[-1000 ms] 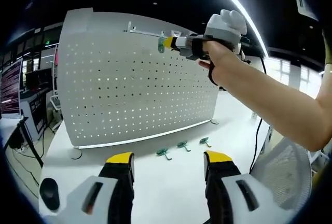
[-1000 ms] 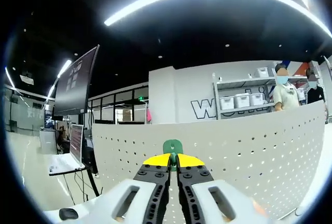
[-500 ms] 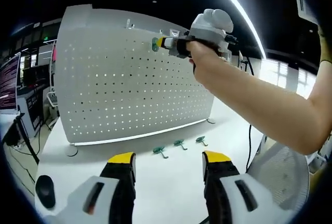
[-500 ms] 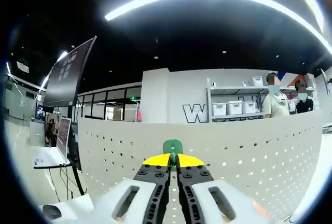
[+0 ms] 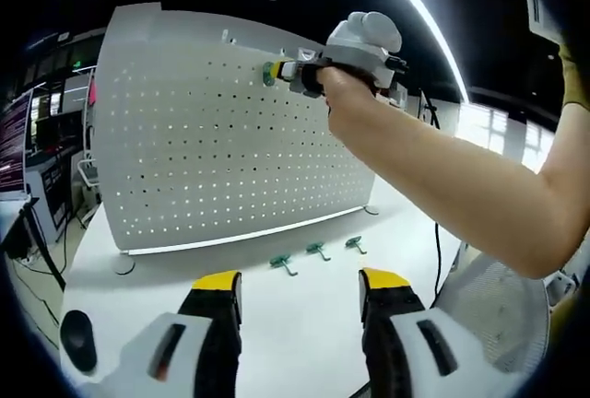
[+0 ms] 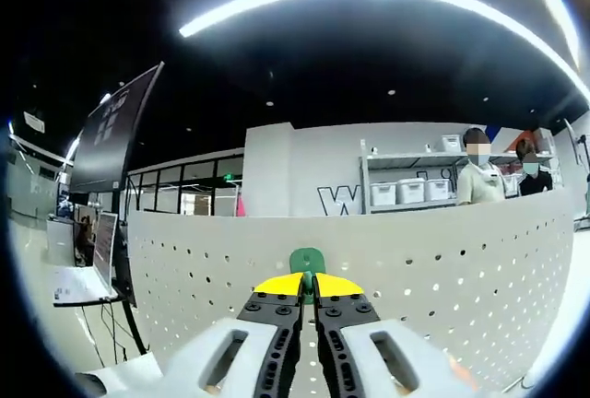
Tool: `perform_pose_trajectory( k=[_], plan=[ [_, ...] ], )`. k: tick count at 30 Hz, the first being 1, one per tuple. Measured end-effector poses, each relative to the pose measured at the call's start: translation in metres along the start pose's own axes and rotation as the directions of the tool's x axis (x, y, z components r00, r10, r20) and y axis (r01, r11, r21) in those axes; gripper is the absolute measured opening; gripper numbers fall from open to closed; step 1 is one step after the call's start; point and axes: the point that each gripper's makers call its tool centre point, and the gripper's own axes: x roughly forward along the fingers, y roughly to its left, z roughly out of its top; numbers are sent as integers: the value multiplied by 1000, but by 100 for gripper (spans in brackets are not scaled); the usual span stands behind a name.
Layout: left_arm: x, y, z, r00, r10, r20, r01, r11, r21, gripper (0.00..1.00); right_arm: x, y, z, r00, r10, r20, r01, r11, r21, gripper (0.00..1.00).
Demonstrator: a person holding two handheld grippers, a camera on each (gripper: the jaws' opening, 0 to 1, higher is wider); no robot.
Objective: Insert the hook assembly into the mounting plate slot until the hook locks in place.
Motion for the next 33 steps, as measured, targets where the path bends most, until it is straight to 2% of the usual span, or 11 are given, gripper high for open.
perform_pose_trajectory(
  k=[16, 22, 33],
  plan=[
    [-2, 1, -1, 1000, -9, -11, 9, 1000, 5, 53, 1, 0, -3, 999, -37, 9, 36, 998, 49, 1],
    [-2, 1, -1, 1000, -16, -13, 17, 1000, 9, 53, 1, 1, -9, 998, -60, -21, 62, 993, 96, 1],
    [1, 2, -1, 999, -26, -19, 27, 1000, 13, 52, 5, 6, -11, 993, -101, -65, 103, 994, 41, 1]
  ],
)
